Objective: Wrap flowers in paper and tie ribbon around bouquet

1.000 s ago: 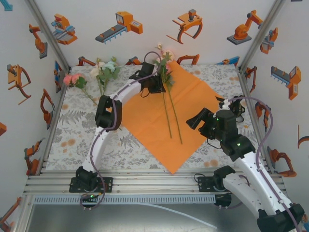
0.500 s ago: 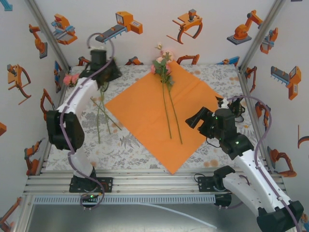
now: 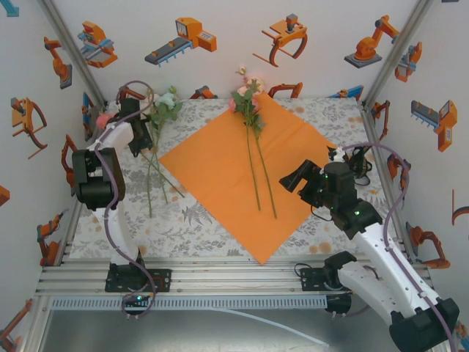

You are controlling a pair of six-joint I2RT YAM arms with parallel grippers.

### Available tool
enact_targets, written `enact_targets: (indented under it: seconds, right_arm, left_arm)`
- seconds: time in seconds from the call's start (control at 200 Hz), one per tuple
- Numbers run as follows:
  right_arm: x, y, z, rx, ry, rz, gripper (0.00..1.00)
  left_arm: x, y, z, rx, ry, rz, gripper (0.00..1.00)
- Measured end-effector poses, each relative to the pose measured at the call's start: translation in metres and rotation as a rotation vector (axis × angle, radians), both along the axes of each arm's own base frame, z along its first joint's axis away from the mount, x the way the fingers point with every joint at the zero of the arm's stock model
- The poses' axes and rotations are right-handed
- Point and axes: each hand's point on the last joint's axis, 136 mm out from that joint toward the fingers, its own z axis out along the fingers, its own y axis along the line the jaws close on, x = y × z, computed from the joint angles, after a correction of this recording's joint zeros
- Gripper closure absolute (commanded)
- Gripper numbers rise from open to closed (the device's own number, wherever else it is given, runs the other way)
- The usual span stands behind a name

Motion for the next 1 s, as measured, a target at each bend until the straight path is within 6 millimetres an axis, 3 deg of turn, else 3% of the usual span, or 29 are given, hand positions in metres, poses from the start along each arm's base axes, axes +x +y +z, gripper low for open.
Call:
enact_targets:
  seconds: [0.11, 0.29, 0.426, 0.571, 0.701, 0.801, 0.866, 0.996]
  right_arm:
    - [0.001, 0.001, -0.003, -0.001, 0.011, 0.001, 0.22]
    - [0.001, 0.001, -0.003, -0.001, 0.013, 0.0, 0.22]
    - [0.001, 0.001, -0.003, 0.001, 0.014, -0.001, 0.22]
    - [0.001, 0.001, -0.002, 0.005, 0.014, -0.003, 0.22]
    - [0.001, 0.001, 0.001, 0.01, 0.009, -0.005, 0.22]
    - [0.001, 0.001, 0.001, 0.014, 0.009, -0.007, 0.22]
    - [0.001, 0.001, 0.001, 0.016, 0.01, -0.009, 0.22]
    - [0.001, 0.001, 0.002, 0.02, 0.012, -0.011, 0.22]
  left_arm:
    - [-0.007, 0.006, -0.016, 0.009, 0.05, 0.019, 0.59]
    - [-0.006, 0.016, -0.021, 0.032, 0.076, 0.052, 0.64]
    - [-0.002, 0.02, -0.024, 0.047, 0.1, 0.066, 0.74]
    - [0.001, 0.023, -0.025, 0.056, 0.113, 0.08, 0.99]
    - [0.001, 0.029, -0.021, 0.07, 0.118, 0.09, 1.0]
    - [0.003, 0.033, -0.008, 0.108, 0.095, 0.092, 1.0]
    - [0.006, 0.036, 0.012, 0.155, 0.055, 0.083, 1.0]
    - [0.018, 0.027, 0.084, 0.311, -0.101, 0.025, 1.0]
